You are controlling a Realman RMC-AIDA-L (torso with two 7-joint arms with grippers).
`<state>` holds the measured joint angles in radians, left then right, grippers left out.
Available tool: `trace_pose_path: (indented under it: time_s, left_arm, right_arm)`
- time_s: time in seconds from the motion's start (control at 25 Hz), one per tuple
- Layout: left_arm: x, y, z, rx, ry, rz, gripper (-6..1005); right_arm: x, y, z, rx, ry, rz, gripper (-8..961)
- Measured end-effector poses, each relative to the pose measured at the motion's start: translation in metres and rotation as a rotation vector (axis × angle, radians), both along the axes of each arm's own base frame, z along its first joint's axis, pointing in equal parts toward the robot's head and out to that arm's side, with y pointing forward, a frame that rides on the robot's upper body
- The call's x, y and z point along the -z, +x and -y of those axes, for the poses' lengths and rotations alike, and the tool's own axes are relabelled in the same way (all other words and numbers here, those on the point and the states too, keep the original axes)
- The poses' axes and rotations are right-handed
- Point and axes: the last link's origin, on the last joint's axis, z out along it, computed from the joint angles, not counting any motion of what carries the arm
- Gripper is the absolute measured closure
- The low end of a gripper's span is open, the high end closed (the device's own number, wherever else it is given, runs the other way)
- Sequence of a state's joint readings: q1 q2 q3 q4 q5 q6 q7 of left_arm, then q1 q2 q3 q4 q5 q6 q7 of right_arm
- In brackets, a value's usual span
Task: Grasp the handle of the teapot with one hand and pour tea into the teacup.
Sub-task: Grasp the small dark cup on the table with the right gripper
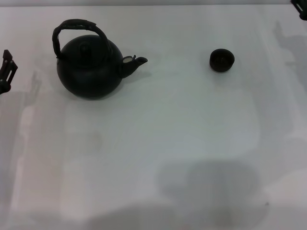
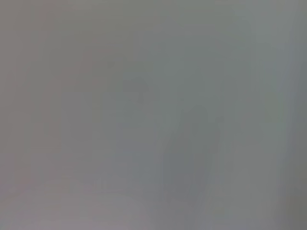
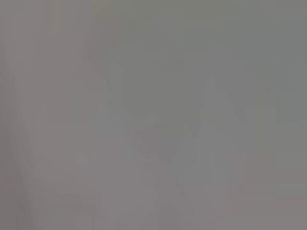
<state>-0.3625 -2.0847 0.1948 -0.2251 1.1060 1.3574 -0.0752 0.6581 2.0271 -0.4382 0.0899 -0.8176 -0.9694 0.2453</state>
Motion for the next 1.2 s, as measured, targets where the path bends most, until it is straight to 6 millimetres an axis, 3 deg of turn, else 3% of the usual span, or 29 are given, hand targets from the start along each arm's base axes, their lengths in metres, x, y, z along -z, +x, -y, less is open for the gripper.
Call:
trace_pose_path:
  time_s: [0.24, 0.64, 0.76, 0.92, 1.2]
  left_arm:
    - [0.001, -0.001, 0.002, -0.005, -0.001, 0.001, 111]
    - [0.004, -0.002, 0.008, -0.019, -0.007, 0.015, 111]
    - [0.004, -0.003, 0.009, -0.022, -0.007, 0.015, 112]
    - [0.004, -0.003, 0.009, -0.021, -0.004, 0.015, 112]
    - [0.002, -0.003, 0.009, -0.017, 0.001, 0.011, 112]
  right_arm:
    - [-0.004, -0.001, 0.000, -0.016, 0.022, -0.019, 82]
    - [-0.004, -0.007, 0.005, -0.081, 0.004, -0.096, 87]
    - [-0.001, -0.020, 0.001, -0.182, -0.125, -0.167, 90]
    - [0.004, -0.049, -0.011, -0.298, -0.426, -0.239, 95]
    - [0.007, -0.101, -0.029, -0.363, -0.770, -0.138, 102]
